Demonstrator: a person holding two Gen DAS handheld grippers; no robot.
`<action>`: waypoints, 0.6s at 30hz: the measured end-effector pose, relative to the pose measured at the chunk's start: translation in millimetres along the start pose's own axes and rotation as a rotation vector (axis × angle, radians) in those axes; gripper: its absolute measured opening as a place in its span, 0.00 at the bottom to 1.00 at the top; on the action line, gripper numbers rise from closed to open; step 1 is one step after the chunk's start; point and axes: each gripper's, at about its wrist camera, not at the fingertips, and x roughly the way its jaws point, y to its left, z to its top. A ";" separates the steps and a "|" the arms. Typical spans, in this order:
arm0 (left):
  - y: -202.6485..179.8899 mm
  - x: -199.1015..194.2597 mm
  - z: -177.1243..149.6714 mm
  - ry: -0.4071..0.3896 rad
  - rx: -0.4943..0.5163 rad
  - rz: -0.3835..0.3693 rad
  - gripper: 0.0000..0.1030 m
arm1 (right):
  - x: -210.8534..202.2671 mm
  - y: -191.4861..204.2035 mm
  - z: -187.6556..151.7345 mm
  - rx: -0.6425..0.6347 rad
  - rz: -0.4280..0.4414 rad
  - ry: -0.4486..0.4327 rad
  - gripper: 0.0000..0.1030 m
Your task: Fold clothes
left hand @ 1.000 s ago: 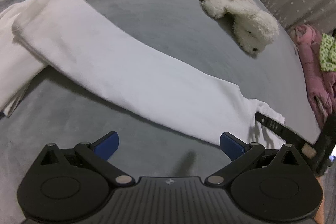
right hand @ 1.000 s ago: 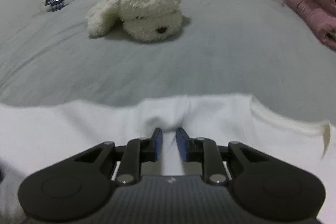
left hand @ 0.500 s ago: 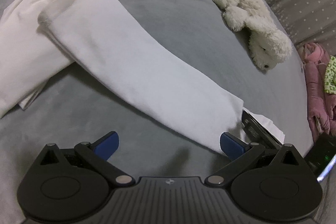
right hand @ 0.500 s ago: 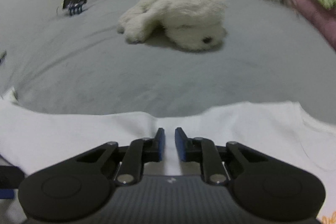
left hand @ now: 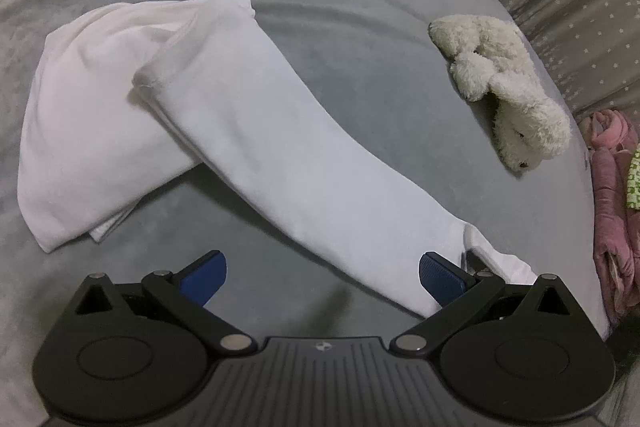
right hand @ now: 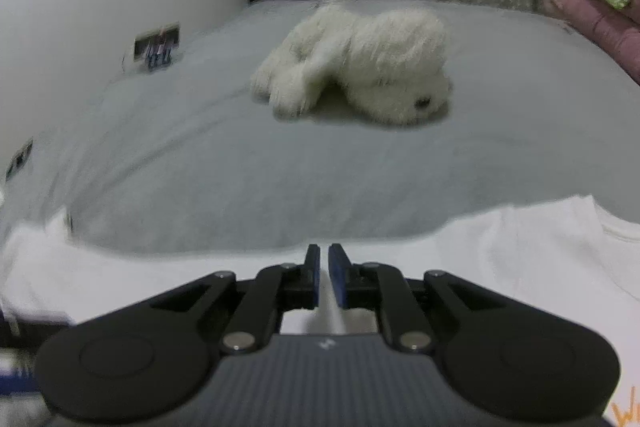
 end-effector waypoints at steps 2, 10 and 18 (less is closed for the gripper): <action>2.0 0.6 0.9 0.007 -0.005 -0.008 1.00 | 5.6 1.0 -7.3 -0.018 -0.004 0.046 0.10; 19.0 -4.9 8.3 -0.002 -0.067 -0.001 1.00 | -2.8 24.2 -17.1 -0.024 0.077 0.036 0.11; 29.2 -8.9 11.3 0.005 -0.109 -0.009 1.00 | -21.7 42.1 -24.7 -0.035 0.168 0.031 0.11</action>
